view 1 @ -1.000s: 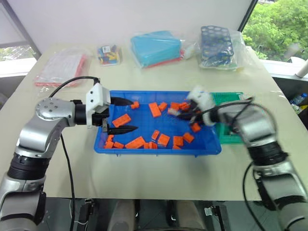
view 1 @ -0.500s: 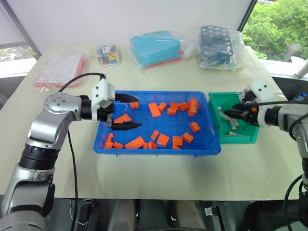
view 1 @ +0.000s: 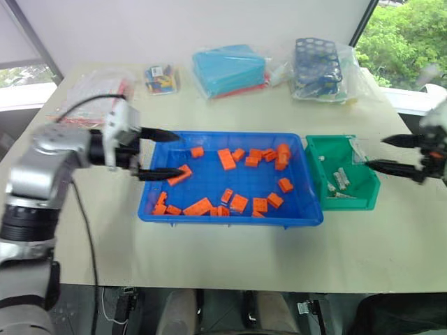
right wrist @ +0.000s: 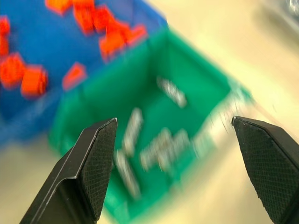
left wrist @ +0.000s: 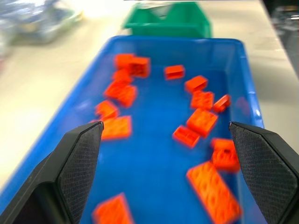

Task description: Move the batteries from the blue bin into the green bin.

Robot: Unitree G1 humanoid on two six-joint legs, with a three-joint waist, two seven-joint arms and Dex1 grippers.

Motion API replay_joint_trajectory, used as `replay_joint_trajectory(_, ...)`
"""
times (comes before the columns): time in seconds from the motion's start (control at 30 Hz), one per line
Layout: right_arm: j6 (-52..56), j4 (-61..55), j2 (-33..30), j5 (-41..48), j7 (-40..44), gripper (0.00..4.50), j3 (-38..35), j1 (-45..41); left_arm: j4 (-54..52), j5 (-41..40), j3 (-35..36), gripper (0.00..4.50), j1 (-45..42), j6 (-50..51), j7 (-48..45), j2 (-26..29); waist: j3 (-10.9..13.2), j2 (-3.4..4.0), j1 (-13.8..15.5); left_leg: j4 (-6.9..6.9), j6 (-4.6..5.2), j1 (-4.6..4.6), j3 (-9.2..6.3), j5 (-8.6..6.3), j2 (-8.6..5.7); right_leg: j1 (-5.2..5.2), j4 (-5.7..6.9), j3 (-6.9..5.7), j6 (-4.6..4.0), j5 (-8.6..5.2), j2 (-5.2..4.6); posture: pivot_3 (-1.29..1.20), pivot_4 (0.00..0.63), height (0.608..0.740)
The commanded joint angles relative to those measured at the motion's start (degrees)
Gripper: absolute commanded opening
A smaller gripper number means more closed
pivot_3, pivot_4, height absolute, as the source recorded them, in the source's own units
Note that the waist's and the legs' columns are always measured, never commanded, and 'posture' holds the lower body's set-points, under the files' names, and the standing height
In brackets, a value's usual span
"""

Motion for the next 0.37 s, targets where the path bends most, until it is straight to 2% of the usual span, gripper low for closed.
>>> replay_joint_trajectory(0.03,-6.16,4.25,-1.27,-0.1,4.54,4.04,-0.32,0.79,2.6,-0.93,2.7,4.5,0.23,-0.1,-2.37,2.54,-0.01,0.02,-0.38,0.0,0.0,0.02,0.02,0.0,0.01,0.01,0.02,0.0,0.0,0.0,0.01,0.0,0.15,0.737)
replay_joint_trajectory(0.2,-9.01,5.77,-0.08,-0.27,4.98,4.04,0.96,0.57,4.52,-0.61,4.56,4.5,2.48,-0.94,-3.68,6.24,0.01,0.05,-1.22,0.0,-0.01,0.01,0.09,0.0,0.11,-0.05,0.04,0.03,0.0,0.0,0.02,0.0,0.15,0.737)
replay_joint_trajectory(0.37,-9.99,6.57,2.31,-0.74,2.89,4.04,2.52,-1.46,4.79,1.44,5.64,4.5,4.74,-4.75,-2.84,7.53,0.01,0.05,-1.04,0.0,-0.01,0.0,0.19,0.0,0.18,-0.07,0.05,0.06,0.0,0.0,0.03,0.0,0.15,0.737)
